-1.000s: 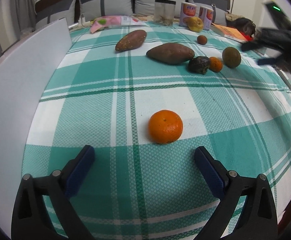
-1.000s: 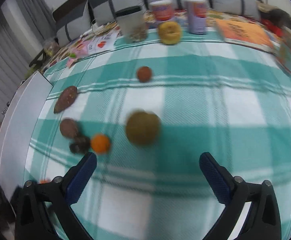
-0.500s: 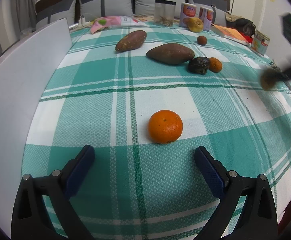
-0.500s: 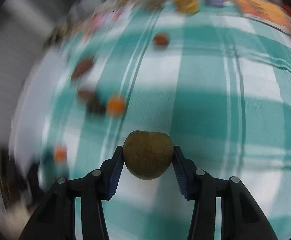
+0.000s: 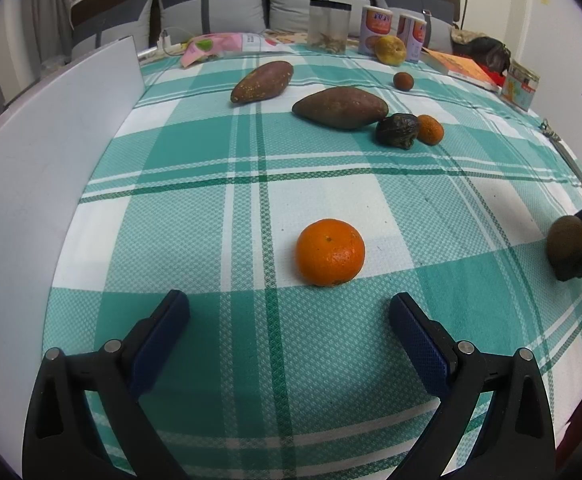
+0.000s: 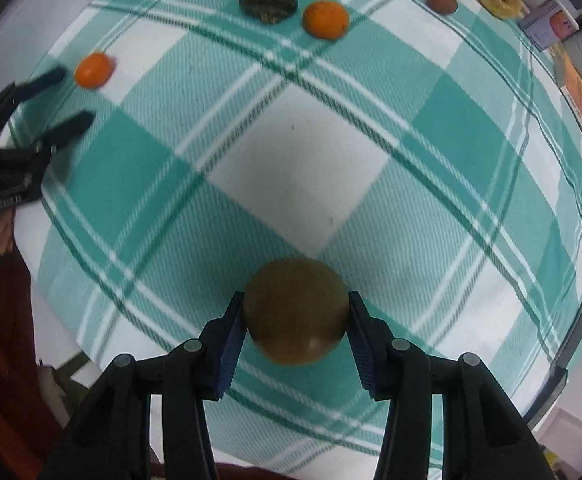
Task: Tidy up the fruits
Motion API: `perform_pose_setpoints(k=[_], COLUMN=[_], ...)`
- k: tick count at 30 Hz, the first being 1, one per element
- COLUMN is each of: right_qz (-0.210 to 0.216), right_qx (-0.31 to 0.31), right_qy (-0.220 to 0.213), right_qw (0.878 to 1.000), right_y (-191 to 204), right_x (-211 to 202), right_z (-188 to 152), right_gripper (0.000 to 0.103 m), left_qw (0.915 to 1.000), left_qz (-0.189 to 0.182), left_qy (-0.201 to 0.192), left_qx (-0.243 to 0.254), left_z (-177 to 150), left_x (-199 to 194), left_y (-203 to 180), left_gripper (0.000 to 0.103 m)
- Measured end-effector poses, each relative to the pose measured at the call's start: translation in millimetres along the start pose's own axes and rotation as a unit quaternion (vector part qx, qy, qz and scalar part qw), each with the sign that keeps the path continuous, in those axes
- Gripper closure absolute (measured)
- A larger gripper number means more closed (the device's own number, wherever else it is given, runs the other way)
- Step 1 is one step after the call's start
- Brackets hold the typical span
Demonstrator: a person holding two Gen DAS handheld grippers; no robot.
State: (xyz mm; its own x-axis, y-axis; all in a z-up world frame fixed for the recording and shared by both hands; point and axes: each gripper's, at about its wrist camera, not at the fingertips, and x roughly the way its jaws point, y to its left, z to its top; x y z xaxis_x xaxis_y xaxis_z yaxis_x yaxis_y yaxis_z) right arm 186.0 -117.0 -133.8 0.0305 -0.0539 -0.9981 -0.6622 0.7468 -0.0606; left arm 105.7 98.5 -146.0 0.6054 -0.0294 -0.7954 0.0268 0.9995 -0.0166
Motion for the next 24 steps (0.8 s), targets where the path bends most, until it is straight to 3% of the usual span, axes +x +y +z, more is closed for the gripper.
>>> perform_pose_setpoints(k=[3,6,9,11,14,17,19,20,21,22,24], right_qz=[-0.003,0.025,0.059,0.086,0.129,0.169,0.197,0.201,0.195,0.186,0.17], right_qx=[0.009,0.038,0.079,0.107,0.151,0.202,0.253,0.272,0.281,0.276,0.253], right_qy=[-0.014,-0.033,-0.052,-0.075,-0.106,-0.14,-0.163,-0.169,-0.172,-0.172,-0.17], right_qw=[1.0,0.998,0.994,0.988,0.974,0.954,0.933,0.926,0.924,0.927,0.937], right_y=[-1,-12,-34,-49,-69,-89,-107,-108,-110,-106,-92], right_x=[0,0,-4,-12,-20,-28,-29,-31,-33,-37,-39], right_z=[4,5,-3,-11,-28,-51,-69,-77,-81,-83,-80], right_gripper=[0.054,0.053,0.031,0.024,0.024,0.024,0.024,0.024,0.024,0.024,0.024], left_qw=[1.0,0.9997,0.995,0.9915,0.9917,0.9932,0.9947,0.9951,0.9951,0.9961,0.9967], left_qz=[-0.002,-0.023,-0.094,-0.122,-0.121,-0.116,-0.101,-0.093,-0.085,-0.073,-0.061], left_qy=[0.001,0.011,0.03,0.033,0.019,0.013,0.013,0.021,0.039,0.032,0.027], left_qx=[0.0,0.0,-0.017,-0.033,-0.038,-0.011,0.014,0.024,0.032,0.038,0.046], left_z=[0,1,1,2,8,21,29,31,33,33,34], left_x=[0,-2,-13,-18,-23,-17,-7,-1,10,10,10], left_y=[0,4,20,30,32,14,-1,-6,-13,-15,-18], left_gripper=[0.003,0.003,0.003,0.003,0.004,0.005,0.018,0.036,0.051,0.05,0.072])
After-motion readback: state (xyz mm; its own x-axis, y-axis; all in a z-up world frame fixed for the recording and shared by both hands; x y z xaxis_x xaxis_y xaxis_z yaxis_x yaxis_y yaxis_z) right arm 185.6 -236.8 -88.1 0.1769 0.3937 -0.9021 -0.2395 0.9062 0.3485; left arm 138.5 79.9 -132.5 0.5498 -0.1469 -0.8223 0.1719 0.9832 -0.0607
